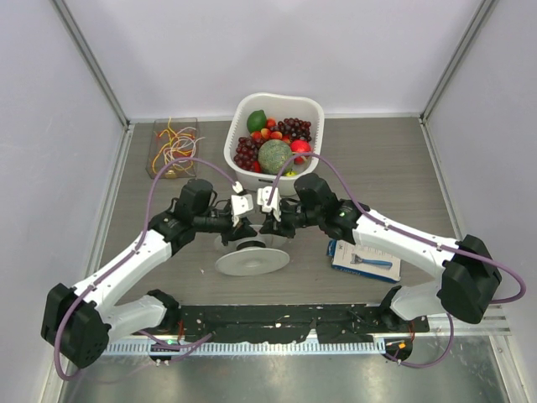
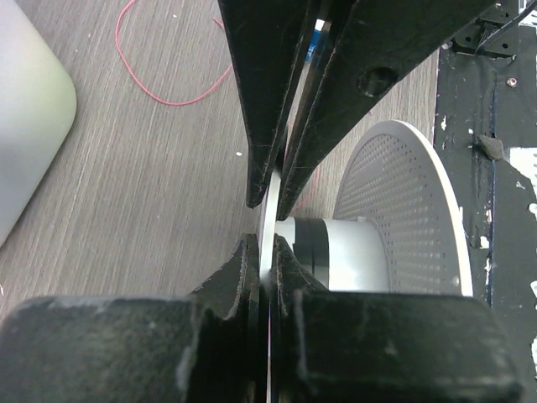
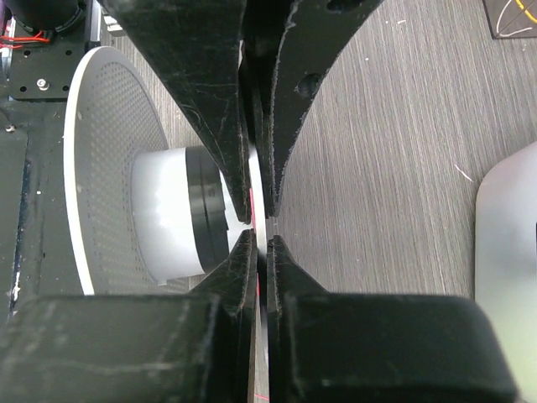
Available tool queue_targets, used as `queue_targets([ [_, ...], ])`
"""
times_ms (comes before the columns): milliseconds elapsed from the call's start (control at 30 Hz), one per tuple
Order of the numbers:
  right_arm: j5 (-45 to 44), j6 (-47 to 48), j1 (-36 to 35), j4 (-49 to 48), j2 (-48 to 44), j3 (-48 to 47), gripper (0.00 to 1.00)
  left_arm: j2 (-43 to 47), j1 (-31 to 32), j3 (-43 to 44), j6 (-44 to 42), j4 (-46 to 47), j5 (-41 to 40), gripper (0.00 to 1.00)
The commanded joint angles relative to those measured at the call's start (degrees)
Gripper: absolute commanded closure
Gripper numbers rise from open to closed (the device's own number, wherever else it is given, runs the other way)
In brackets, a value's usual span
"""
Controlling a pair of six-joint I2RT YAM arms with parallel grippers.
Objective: Wrap the cables
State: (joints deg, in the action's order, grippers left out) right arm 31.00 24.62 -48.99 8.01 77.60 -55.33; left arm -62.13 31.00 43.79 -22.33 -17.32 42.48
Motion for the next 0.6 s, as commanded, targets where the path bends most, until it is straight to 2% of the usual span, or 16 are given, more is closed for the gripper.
queue_targets([
  [0, 0.29, -2.47, -1.81, -6.69, -2.11, -0.83, 0.98, 0.78, 0.11, 0.86, 7.50, 6.96, -8.30, 1.00],
  [33, -0.24, -2.65, -1.90, -6.69, -2.19, -0.83, 0.96, 1.30, 0.11, 0.51, 5.30, 6.69, -7.42, 1.00],
  [67, -0.50, -3.17, -1.90, -6.69, -2.28, -0.92, 0.89, 1.74, 0.11, 0.07, 3.19, 6.60, -6.54, 1.00],
  [133, -1.03, -4.31, -1.46, -6.52, -2.72, -1.01, 0.74, 2.97, 0.02, -1.51, -0.16, 6.95, -4.70, 1.00],
  [167, -1.03, -4.84, -0.76, -6.52, -2.98, -0.92, 0.61, 3.41, -0.15, -2.04, -1.74, 6.69, -2.95, 1.00],
  [200, -1.03, -6.06, -0.49, -6.52, -3.07, -0.83, 0.56, 3.77, -0.42, -2.30, -2.10, 6.34, -1.54, 1.00],
  [233, -1.12, -6.60, 0.29, -6.43, -3.59, -0.74, 0.46, 3.86, -0.68, -2.04, -2.11, 5.64, 0.31, 1.00],
  [300, -1.47, -7.57, 1.26, -6.34, -4.74, -0.48, 0.35, 3.86, -0.86, -1.17, -1.41, 4.32, 1.73, 1.00],
  [367, -1.73, -8.53, 2.23, -6.25, -6.23, -0.22, 0.29, 4.21, -1.21, -0.55, -0.70, 3.61, 1.73, 1.00],
  [567, -3.67, -11.61, 5.65, -4.33, -10.71, -1.62, 0.22, 6.32, -3.40, 2.87, 2.11, 1.95, 2.78, 1.00],
])
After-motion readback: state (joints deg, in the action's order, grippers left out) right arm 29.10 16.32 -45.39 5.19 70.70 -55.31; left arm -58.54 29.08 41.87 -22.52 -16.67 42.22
